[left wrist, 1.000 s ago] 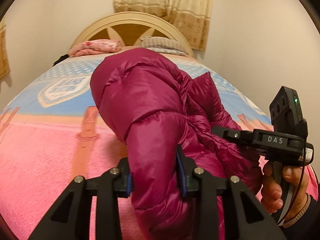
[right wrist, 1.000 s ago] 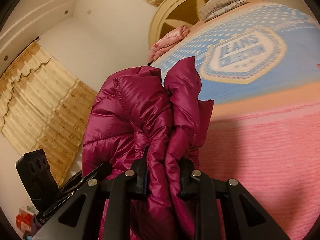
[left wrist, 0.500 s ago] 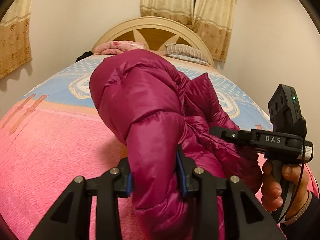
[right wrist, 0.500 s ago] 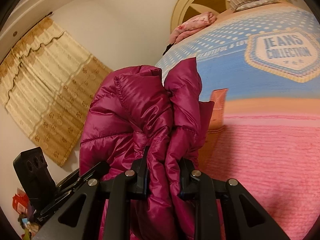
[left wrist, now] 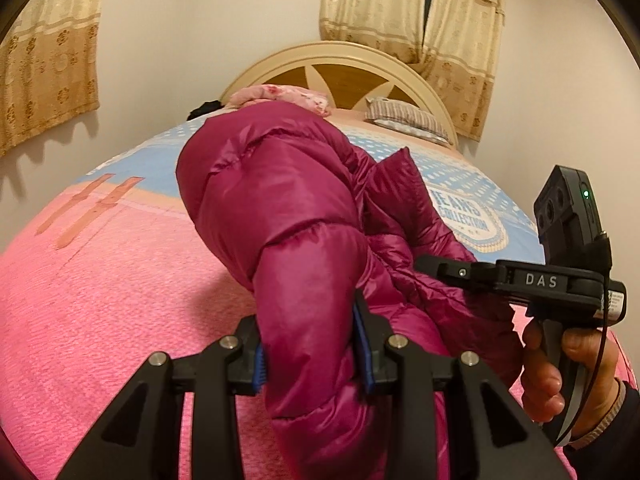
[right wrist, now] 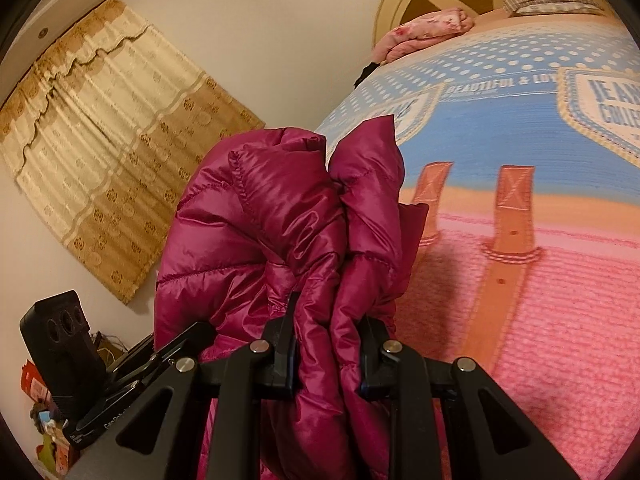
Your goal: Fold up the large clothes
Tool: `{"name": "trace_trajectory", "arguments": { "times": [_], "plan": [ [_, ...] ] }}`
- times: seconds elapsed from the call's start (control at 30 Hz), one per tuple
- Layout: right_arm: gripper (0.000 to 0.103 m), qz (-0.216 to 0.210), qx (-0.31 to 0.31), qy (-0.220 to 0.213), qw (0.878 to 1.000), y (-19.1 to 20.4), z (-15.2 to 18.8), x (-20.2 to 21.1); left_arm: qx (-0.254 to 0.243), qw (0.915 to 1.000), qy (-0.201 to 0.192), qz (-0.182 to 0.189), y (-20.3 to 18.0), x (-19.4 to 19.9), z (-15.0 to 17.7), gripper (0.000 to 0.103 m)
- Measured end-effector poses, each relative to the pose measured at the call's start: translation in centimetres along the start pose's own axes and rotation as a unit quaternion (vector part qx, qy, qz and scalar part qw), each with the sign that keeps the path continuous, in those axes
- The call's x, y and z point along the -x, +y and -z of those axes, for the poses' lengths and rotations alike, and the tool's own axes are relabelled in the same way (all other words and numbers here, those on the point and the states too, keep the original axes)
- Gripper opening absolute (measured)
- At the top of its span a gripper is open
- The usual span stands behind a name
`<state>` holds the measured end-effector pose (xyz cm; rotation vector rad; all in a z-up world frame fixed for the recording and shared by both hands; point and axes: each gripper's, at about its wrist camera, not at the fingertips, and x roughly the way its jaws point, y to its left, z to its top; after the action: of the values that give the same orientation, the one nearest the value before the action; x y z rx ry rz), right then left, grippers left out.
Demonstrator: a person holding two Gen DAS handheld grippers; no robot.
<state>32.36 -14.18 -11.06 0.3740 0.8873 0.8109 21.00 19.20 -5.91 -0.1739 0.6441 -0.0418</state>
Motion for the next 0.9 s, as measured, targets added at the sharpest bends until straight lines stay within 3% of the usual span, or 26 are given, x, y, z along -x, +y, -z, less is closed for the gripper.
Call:
{"name": "trace_trajectory", "arguments": {
  "times": [0.57, 0.9],
  "plan": [
    [0.022, 0.004, 0.012, 0.060, 0.998, 1.0, 0.6, -8.0, 0.030, 0.9979, 0.032, -0.048, 4.8, -2.3, 2.2, 0.037],
    [0.022, 0.021, -0.002, 0.068, 0.997, -0.8, 0.9, -9.4, 0.031, 0.9955, 0.046, -0.077, 5.8, -3.6, 3.8, 0.053]
  ]
}}
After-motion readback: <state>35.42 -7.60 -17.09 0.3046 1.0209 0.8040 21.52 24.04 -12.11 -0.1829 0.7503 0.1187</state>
